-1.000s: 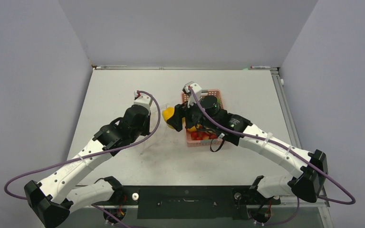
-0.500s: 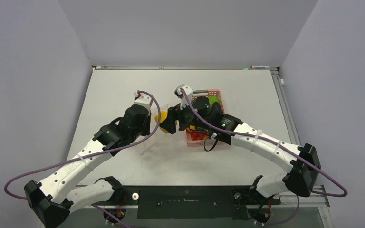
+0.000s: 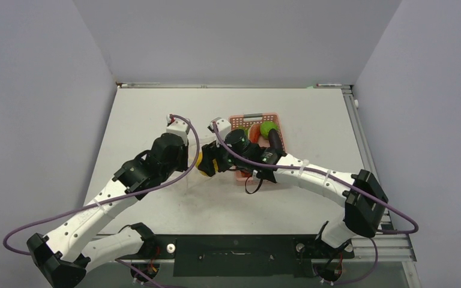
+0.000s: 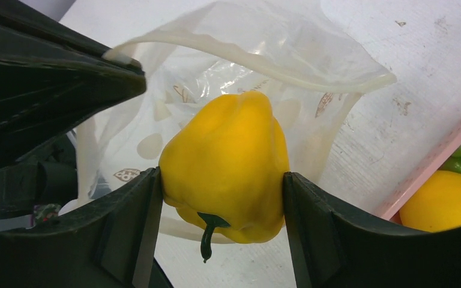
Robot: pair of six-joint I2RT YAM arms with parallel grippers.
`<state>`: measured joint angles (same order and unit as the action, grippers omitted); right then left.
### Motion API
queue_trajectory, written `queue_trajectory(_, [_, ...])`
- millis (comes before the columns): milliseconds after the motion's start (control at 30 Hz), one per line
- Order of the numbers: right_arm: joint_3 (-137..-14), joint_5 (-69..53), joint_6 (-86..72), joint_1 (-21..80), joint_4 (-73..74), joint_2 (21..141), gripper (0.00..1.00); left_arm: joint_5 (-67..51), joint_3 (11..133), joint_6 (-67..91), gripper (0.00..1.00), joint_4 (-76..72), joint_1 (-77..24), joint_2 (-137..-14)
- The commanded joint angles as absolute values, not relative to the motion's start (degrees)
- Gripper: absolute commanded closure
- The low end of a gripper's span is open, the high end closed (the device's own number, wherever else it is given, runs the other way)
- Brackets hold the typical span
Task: Place the food in the zip-top bag and seal the zipper
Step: Place the fake vegetable in the zipper food storage bag.
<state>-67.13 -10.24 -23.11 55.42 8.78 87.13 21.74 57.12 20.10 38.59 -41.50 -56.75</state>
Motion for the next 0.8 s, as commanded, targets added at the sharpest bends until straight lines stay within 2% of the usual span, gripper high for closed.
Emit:
queue_trajectory(0, [-67.66, -4.84, -22.28, 56.68, 8.91, 88.15, 0.67, 21.01, 56.82, 19.34, 1.0, 34.65, -41.04, -54.5])
queue_trajectory(400, [-66.24, 3.75, -21.72, 59.36, 11.22, 90.5, 0.68, 22.84, 54.84, 19.73, 1.0, 31.46, -40.51, -47.85])
queue_trajectory(767, [-68.84, 3.81, -21.9, 60.04, 9.87, 90.79, 0.65, 20.34, 55.62, 19.51, 1.0, 32.25, -40.3, -51.34])
